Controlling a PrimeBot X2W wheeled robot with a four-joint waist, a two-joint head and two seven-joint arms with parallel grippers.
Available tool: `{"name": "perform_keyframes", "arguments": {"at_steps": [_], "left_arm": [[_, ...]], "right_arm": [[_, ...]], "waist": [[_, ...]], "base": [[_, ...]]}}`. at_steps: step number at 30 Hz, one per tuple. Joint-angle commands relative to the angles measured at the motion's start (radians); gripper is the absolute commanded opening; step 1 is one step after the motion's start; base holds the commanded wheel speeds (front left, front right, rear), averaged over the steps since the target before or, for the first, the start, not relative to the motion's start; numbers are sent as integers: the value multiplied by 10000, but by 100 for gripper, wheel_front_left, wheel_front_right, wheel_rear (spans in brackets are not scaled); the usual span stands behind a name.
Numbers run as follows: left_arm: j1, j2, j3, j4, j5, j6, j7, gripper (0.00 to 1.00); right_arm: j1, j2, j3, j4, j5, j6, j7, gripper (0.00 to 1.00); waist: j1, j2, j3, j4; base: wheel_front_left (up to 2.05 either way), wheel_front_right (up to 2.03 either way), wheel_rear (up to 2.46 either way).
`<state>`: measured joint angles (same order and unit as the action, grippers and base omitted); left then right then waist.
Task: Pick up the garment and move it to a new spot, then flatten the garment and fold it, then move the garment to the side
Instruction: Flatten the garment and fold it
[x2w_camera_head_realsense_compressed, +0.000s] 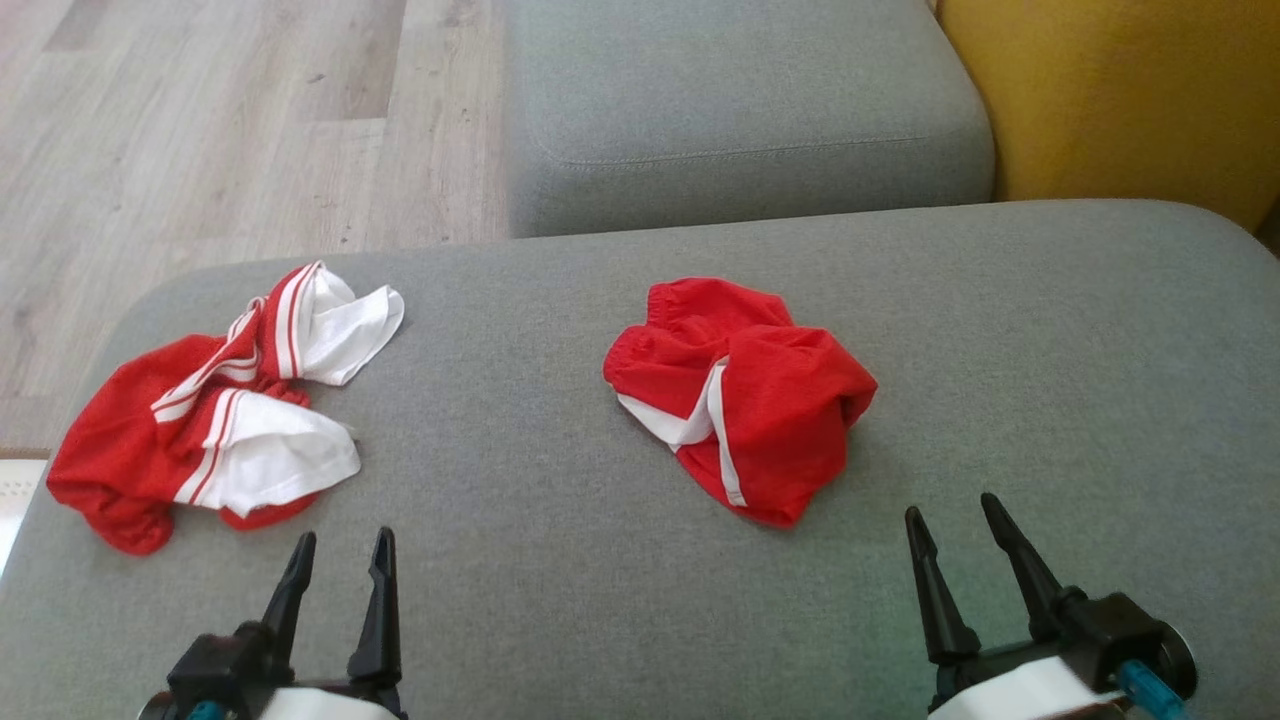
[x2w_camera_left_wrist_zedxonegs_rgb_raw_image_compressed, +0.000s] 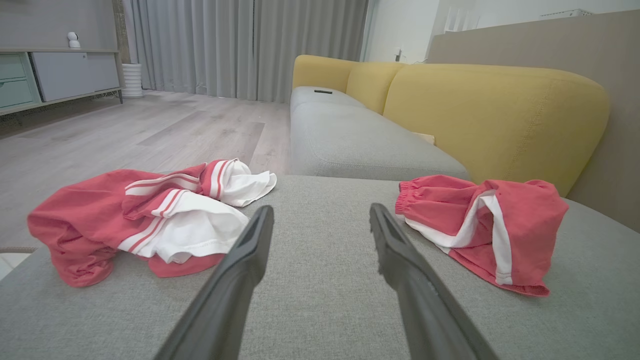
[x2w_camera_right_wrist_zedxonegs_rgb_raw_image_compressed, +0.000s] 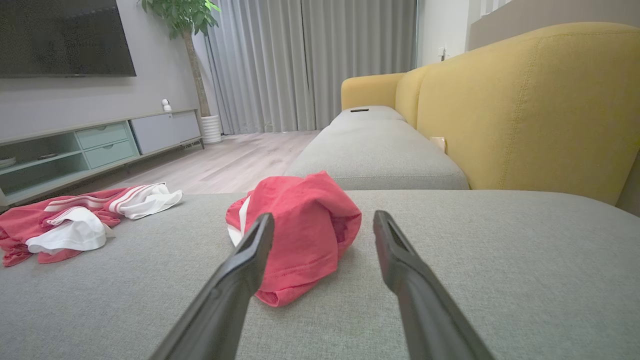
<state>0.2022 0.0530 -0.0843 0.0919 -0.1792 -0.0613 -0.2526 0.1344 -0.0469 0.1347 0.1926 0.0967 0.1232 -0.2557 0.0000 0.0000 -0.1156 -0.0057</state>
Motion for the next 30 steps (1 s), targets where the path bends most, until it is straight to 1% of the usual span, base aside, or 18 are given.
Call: {"name": "perform_keyframes", "arguments": {"at_steps": [1,4,9,16,20,25,28,30], "left_arm": [[-322,-28,279,-326,-14,49,-91,100],[-338,-28,249,-299,-3,53,-91,100],[-825,-28,37,16,173,-94,-91,100],[-2335,-28,-704,1222,448,-323,-91,100],[-3547,-28,-1192,2226,602,-355,-91,100],[-5480,-28,-1731,3949,909,-462,-91,100],[-6585,-23,-1922,5032,1098,-520,-91,100],[-7288,83,-2168,5906,1427,-533,-91,100]], "right_arm": [[-323,-33,255,-318,-38,75,-61,100],[-334,-33,281,-343,-45,75,-61,100],[-444,-33,343,-410,-87,75,-61,100],[-838,-33,488,-581,-238,75,-61,100],[-1184,-33,506,-786,-359,75,-61,100],[-1856,-33,504,-1099,-496,75,-61,100],[-2220,-33,444,-1215,-563,75,-61,100],[-2406,-33,417,-1281,-568,75,-61,100]], "waist": [[0,0,5,-16],[0,0,46,-40],[0,0,300,-79],[0,0,1217,-200],[0,0,2092,-268],[0,0,3235,-423],[0,0,3726,-567],[0,0,3997,-687]], "base": [[0,0,0],[0,0,0],[0,0,0],[0,0,0],[0,0,0],[0,0,0],[0,0,0],[0,0,0]]}}
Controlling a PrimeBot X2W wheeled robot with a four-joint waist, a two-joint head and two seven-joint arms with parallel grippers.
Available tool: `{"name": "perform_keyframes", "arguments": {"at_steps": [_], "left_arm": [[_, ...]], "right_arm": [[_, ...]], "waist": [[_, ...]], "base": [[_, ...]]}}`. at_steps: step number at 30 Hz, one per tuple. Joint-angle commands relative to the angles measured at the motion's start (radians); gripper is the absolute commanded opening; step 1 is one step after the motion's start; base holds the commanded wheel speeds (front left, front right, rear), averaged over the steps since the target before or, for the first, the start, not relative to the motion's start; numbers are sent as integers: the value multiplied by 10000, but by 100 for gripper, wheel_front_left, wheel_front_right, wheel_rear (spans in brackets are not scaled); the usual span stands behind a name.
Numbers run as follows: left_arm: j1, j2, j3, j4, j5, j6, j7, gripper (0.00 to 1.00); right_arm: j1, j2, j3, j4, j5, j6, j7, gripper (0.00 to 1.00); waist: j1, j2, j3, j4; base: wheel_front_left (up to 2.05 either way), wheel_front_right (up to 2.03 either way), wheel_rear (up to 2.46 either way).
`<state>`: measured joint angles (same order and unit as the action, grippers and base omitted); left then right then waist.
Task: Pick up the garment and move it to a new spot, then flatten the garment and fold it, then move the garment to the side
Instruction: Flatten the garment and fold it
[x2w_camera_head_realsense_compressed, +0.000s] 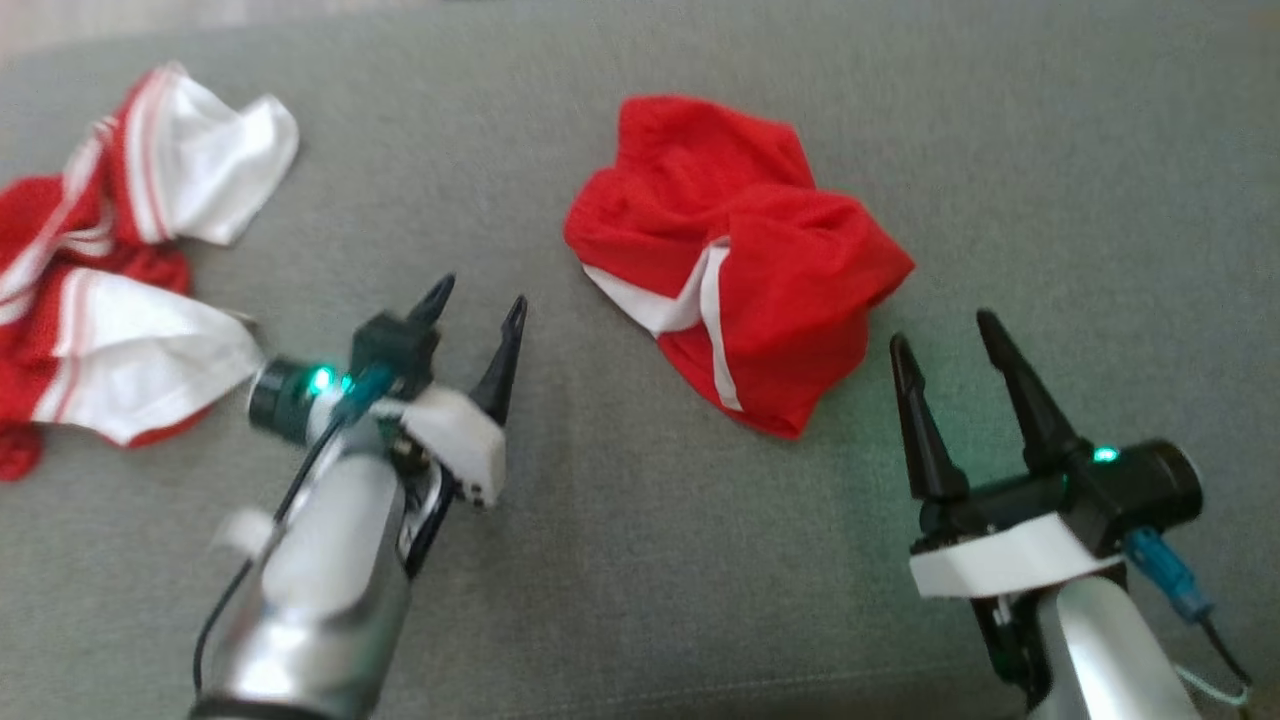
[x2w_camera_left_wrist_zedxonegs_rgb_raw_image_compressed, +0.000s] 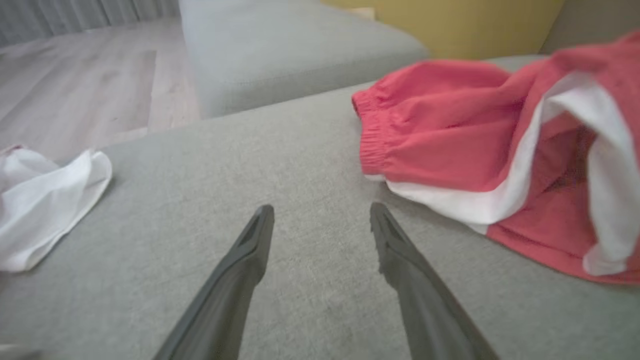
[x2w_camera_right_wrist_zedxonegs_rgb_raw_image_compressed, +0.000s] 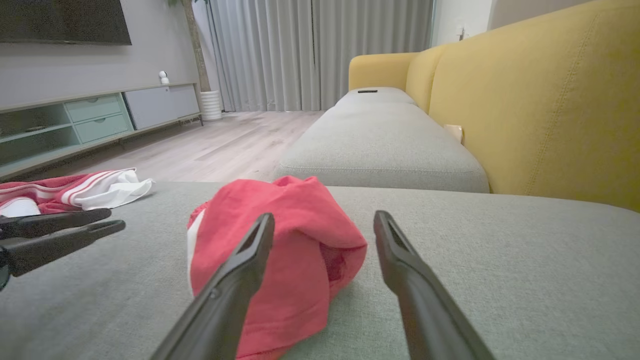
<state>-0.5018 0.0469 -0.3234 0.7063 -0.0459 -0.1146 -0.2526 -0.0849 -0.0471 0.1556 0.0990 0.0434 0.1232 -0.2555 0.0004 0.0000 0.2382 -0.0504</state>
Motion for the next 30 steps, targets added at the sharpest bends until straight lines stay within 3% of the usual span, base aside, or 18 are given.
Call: {"name": "perform_keyframes", "arguments": {"at_steps": [1,7,21,26,27,28,30], "left_arm": [[-578,172,108,199,227,-5,-91,100],[-2235,164,-238,1585,183,-102,-91,100],[-3385,896,-2772,1200,-1001,-159,-91,100],[-3887,1221,-3277,396,-988,-160,-91,100],[-3908,1298,-3345,168,-959,-160,-91,45],[-3890,1377,-3398,-9,-947,-160,-91,0],[-3826,1522,-3586,-334,-934,-160,-91,0]], "right_arm": [[-289,-31,188,-365,-33,75,-63,100],[-649,-31,136,-492,2,75,-63,100],[-926,-31,110,-598,205,75,-63,100],[-1127,-31,82,-642,281,75,-63,100],[-1139,-31,88,-641,308,75,-63,100],[-1140,-31,96,-636,331,75,-63,100],[-1126,-31,107,-615,374,75,-63,100]], "waist": [[-4,0,567,-304],[-4,0,1155,-704],[-4,0,1766,-1294],[-4,0,1961,-1348],[-4,0,1948,-1375],[-4,0,1931,-1397],[-4,0,1864,-1428]], "base": [[0,0,0],[0,0,0],[0,0,0],[0,0,0],[0,0,0],[0,0,0],[0,0,0]]}}
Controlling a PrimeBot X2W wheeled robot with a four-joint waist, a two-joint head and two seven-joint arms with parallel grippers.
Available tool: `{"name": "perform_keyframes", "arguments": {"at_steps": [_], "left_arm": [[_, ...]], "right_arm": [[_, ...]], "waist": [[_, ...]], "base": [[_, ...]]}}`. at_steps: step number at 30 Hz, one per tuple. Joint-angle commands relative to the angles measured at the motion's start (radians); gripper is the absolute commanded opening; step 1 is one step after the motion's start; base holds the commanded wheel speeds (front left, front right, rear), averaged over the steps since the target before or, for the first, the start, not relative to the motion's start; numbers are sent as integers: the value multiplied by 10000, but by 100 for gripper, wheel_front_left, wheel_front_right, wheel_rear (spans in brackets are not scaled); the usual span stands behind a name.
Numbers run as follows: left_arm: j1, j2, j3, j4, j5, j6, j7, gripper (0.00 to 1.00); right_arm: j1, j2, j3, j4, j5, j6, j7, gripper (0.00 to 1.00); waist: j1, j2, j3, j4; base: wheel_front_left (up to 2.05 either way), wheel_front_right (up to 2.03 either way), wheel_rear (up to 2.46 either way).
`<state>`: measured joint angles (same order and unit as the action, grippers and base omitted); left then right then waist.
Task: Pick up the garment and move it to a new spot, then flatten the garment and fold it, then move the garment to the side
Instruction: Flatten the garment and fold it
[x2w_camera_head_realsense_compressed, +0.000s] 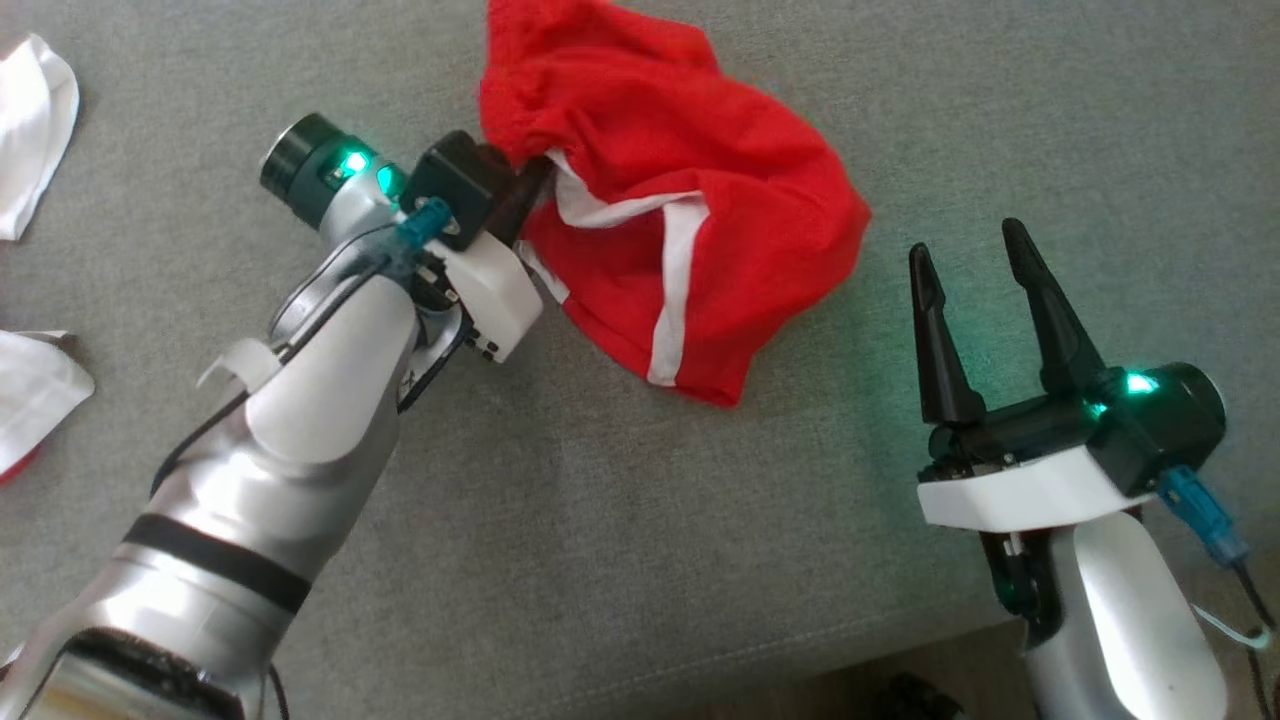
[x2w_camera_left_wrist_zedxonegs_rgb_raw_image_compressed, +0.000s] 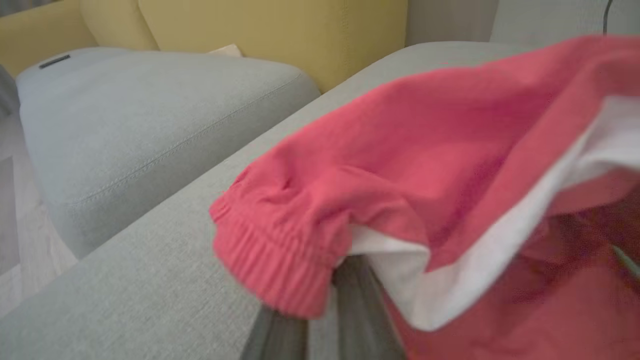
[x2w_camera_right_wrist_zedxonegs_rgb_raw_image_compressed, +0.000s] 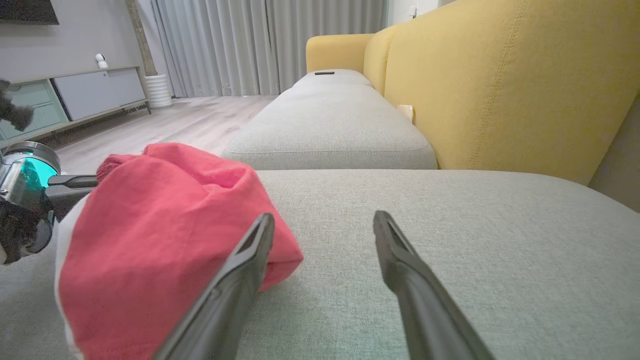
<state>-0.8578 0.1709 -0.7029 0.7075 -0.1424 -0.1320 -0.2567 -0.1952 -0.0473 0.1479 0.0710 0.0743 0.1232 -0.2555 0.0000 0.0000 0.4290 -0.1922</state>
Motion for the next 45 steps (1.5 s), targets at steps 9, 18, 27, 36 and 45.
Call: {"name": "perform_keyframes", "arguments": {"at_steps": [9,18,27,36,45], "left_arm": [[452,680,20,-2270,-180,14,-51,0],[2363,1079,818,-4298,-33,176,-51,0],[5244,1150,1389,-3961,-599,735,-51,0],[6314,641,1463,-3223,-815,962,-51,0],[6432,515,1831,-3740,-496,935,-51,0]], "right_arm": [[212,-30,188,-230,186,75,-63,100],[961,-30,299,-31,218,75,-63,100],[1468,-30,296,40,119,75,-63,100],[1748,-29,838,933,145,75,-63,100],[1562,-29,1297,3178,360,75,-63,100]], "waist": [[0,0,-951,213],[0,0,-2445,879],[0,0,-3001,1758],[0,0,-3190,2035],[0,0,-3130,2302]], "base": [[0,0,0],[0,0,0],[0,0,0],[0,0,0],[0,0,0]]}}
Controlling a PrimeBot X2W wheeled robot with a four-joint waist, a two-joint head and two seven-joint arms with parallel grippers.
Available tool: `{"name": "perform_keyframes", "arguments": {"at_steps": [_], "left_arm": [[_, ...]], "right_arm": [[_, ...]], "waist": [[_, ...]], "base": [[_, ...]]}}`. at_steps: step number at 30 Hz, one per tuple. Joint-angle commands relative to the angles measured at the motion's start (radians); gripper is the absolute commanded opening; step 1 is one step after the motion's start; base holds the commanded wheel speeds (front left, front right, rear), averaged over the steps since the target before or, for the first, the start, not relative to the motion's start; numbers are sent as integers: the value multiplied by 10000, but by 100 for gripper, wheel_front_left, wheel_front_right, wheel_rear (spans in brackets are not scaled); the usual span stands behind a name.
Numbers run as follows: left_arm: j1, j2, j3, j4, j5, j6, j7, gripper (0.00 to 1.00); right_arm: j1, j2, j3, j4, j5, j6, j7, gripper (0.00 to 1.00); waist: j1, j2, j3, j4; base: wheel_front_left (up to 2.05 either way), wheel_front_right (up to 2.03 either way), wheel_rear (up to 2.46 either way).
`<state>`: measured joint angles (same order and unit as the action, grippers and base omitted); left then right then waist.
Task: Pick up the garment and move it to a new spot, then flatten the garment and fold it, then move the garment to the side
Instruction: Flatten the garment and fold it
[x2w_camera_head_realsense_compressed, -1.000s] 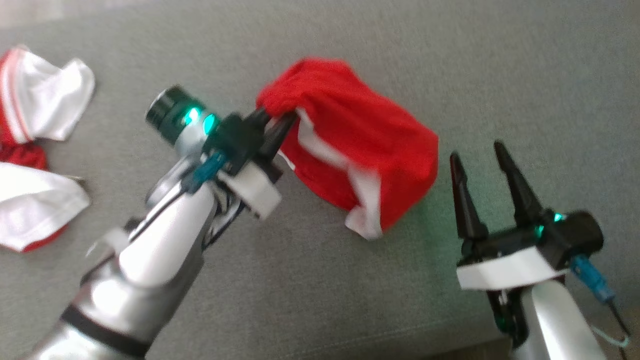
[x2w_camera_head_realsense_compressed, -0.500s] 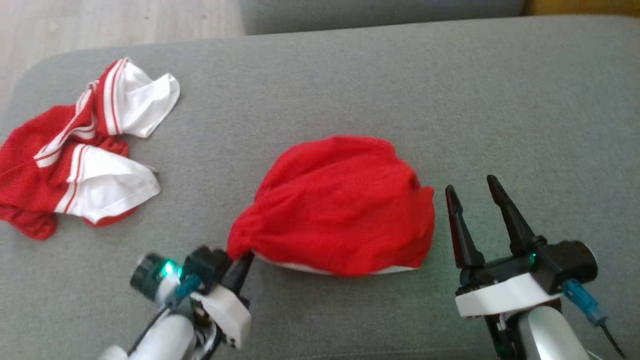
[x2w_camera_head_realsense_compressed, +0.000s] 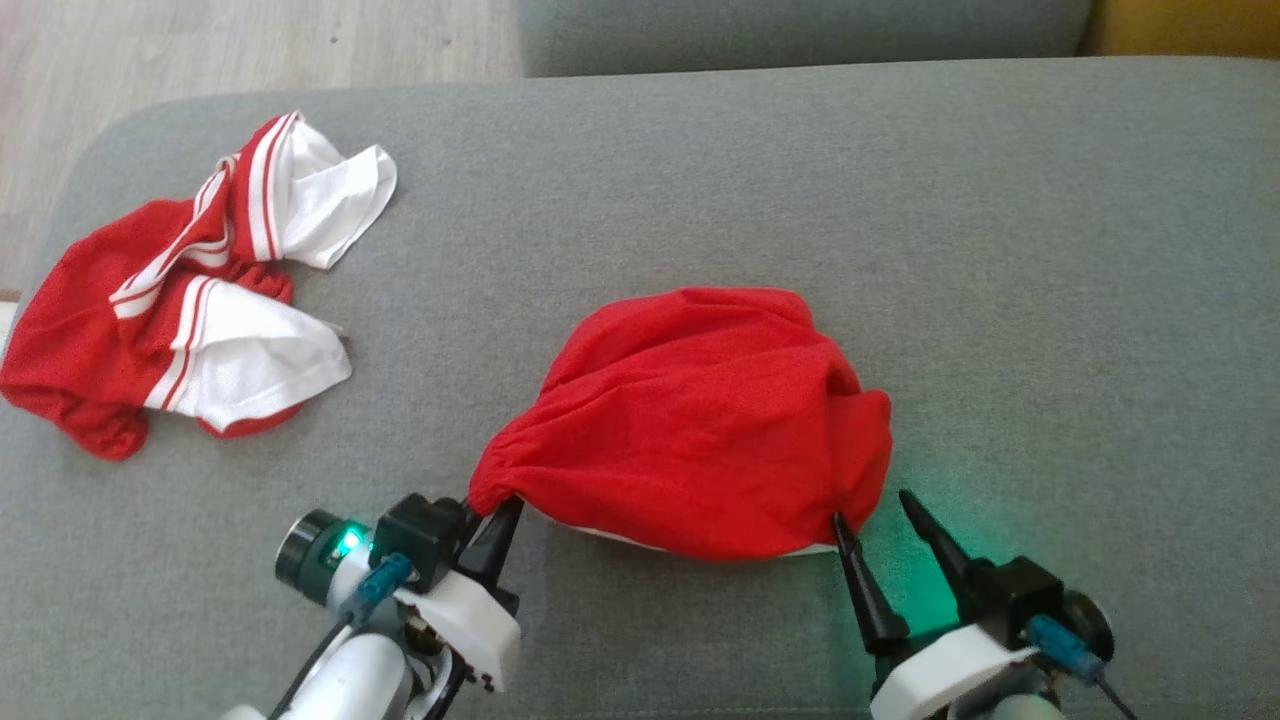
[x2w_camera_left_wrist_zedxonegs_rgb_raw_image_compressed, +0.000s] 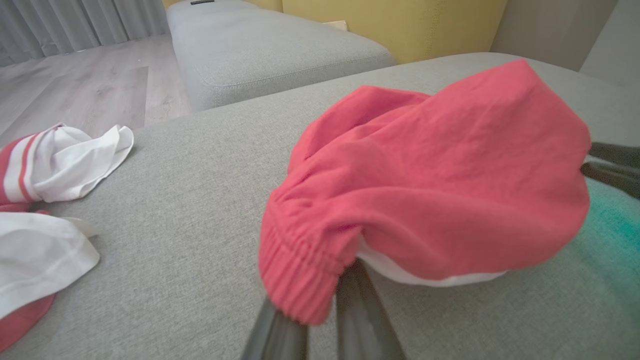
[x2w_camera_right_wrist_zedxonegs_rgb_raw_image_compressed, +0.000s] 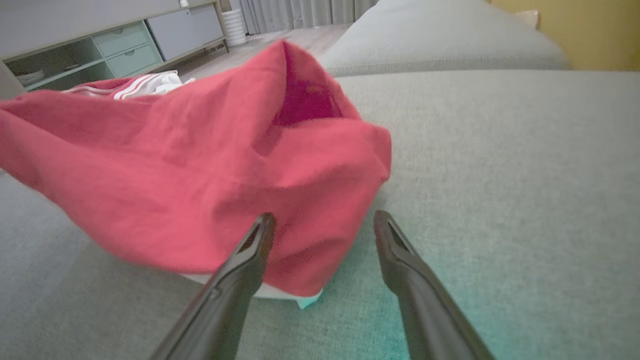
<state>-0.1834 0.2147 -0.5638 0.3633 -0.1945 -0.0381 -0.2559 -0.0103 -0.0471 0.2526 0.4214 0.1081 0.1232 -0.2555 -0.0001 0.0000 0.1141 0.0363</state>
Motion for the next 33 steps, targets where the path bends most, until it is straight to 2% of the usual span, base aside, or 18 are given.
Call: {"name": "perform_keyframes", "arguments": {"at_steps": [1,8,9,10,11,15,23,26,27,28,33], "left_arm": [[-335,71,461,-326,63,-33,-59,0],[-530,40,624,-419,278,-191,-59,0],[-553,37,642,-424,310,-208,-59,0],[-573,37,655,-432,342,-229,-59,0],[-585,36,667,-432,368,-249,-59,0],[-605,110,774,-565,464,-318,-59,0],[-889,383,909,-1583,828,-394,-59,0],[-1016,351,525,-1553,812,-616,-59,0],[-1082,336,312,-1368,796,-692,-35,0],[-1171,316,68,-1135,811,-752,52,0],[-1511,23,-944,-62,438,-894,491,0]], "right_arm": [[-357,-31,264,-42,87,75,-63,100],[-1271,-31,947,1688,896,75,-63,100],[-1412,-31,1100,1791,1081,75,-63,63],[-1555,-31,1264,1843,1179,75,-63,20],[-1678,-31,1393,1888,1171,75,-63,0],[-1944,-34,1104,1406,914,75,-63,0],[-1795,-39,-1115,-2125,-363,75,-63,0],[-1757,-37,-1599,-2600,-634,75,-63,0],[-1759,-36,-1744,-2549,-572,75,-63,36],[-1753,-35,-1857,-2332,-577,75,-63,100],[-1780,-34,-1903,-1118,-915,75,-63,100]], "waist": [[1,0,49,52],[1,0,280,139],[1,0,302,131],[1,0,317,114],[1,0,318,97],[1,0,221,-109],[1,0,-119,-962],[1,0,-118,-1202],[1,0,-111,-1270],[1,0,-98,-1331],[1,0,-16,-1517]], "base": [[0,0,0],[0,0,0],[0,0,0],[0,0,0],[0,0,0],[0,0,0],[0,0,0],[0,0,0],[0,0,0],[0,0,0],[0,0,0]]}}
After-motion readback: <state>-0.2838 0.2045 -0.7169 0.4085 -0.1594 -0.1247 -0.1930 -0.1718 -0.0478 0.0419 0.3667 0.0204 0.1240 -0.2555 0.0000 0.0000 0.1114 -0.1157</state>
